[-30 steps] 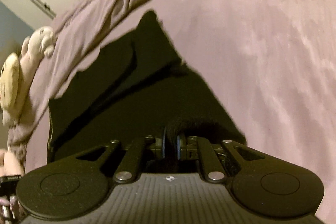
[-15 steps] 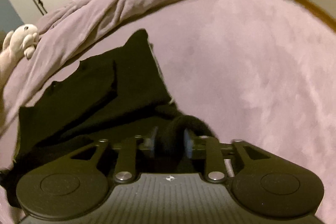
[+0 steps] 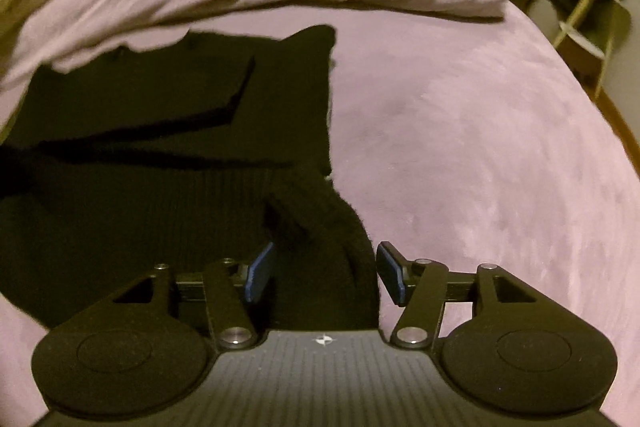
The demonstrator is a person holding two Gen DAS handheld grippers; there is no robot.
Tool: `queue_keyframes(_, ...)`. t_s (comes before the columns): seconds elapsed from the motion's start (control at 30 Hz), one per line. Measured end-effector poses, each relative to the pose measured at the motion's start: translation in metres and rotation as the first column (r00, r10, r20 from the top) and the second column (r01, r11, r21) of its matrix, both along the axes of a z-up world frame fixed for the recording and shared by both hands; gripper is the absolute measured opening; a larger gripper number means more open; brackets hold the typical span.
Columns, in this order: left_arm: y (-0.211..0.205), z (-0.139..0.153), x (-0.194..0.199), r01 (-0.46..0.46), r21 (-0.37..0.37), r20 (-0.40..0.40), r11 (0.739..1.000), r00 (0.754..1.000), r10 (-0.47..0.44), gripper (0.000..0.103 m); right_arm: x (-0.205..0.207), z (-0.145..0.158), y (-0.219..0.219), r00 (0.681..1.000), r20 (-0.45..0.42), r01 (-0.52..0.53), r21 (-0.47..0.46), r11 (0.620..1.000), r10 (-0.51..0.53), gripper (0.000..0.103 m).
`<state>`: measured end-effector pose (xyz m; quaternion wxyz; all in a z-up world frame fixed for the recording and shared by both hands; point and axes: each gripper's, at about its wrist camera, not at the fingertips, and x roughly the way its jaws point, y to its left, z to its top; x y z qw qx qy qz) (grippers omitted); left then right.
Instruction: Fold small clothes
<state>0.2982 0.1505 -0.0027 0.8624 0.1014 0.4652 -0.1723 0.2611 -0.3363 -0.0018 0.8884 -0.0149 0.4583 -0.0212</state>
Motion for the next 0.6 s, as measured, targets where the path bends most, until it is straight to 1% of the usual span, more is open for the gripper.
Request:
queue_keyframes(0.07,-0.007,-0.005,0.01,0.055,0.013,-0.011,0.998,0.998,-0.055,0.074,0.005,-0.004,-0.001,1.0,-0.007,0.011,0.015,1.0,-0.011,0.057)
queue_keyframes(0.1,-0.009,-0.009,0.015,0.068,0.003,-0.022,0.998,0.997,-0.068,0.067,0.007,-0.006,-0.002,1.0,-0.005,0.019,0.021,1.0,-0.019,0.057)
queue_keyframes(0.13,-0.011,-0.014,0.02,0.074,-0.018,-0.051,0.997,0.996,-0.074,0.05,0.009,-0.007,-0.002,1.0,0.001,0.024,0.022,0.999,-0.024,0.057)
queue_keyframes(0.17,-0.012,-0.017,0.025,0.069,-0.032,-0.074,0.997,0.995,-0.071,0.039,0.012,-0.008,-0.003,1.0,0.005,0.029,0.026,0.999,-0.029,0.055)
queue_keyframes(0.2,-0.013,-0.019,0.029,0.056,-0.039,-0.081,0.998,0.995,-0.059,0.024,0.014,-0.009,-0.005,0.999,0.006,0.037,0.034,0.999,-0.037,0.053)
queue_keyframes(0.27,-0.01,-0.021,0.033,0.014,-0.074,-0.075,0.997,0.997,-0.019,0.022,0.019,-0.01,-0.006,0.999,0.009,0.034,0.038,0.999,-0.035,0.042)
queue_keyframes(0.3,-0.007,-0.022,0.035,-0.017,-0.097,-0.079,0.995,0.997,0.009,0.018,0.023,-0.012,-0.006,1.0,-0.001,0.028,0.025,0.999,-0.028,0.041)
queue_keyframes(0.33,-0.002,-0.023,0.036,-0.053,-0.124,-0.089,0.991,0.995,0.042,0.014,0.026,-0.015,-0.005,1.0,-0.01,0.019,0.007,1.0,-0.019,0.036)
queue_keyframes(0.37,0.001,-0.023,0.036,-0.081,-0.146,-0.095,0.986,0.993,0.067,0.012,0.028,-0.016,-0.003,1.0,-0.015,0.001,-0.007,1.0,-0.001,0.024)
queue_keyframes(0.4,0.005,-0.023,0.038,-0.109,-0.173,-0.102,0.979,0.99,0.093,0.01,0.029,-0.017,-0.002,1.0,-0.016,-0.011,-0.01,1.0,0.011,0.017)
queue_keyframes(0.43,0.01,-0.022,0.037,-0.136,-0.204,-0.103,0.969,0.988,0.117,0.009,0.03,-0.015,0.0,1.0,-0.009,-0.018,-0.009,1.0,0.017,0.012)
queue_keyframes(0.53,0.022,-0.012,0.035,-0.196,-0.29,-0.097,0.937,0.98,0.174,0.008,0.027,-0.002,0.001,0.999,0.031,-0.01,0.023,1.0,0.009,0.01)
queue_keyframes(0.6,0.032,-0.002,0.034,-0.232,-0.344,-0.085,0.91,0.973,0.216,0.007,0.023,0.011,-0.001,0.997,0.075,0.008,0.089,0.996,-0.015,0.01)
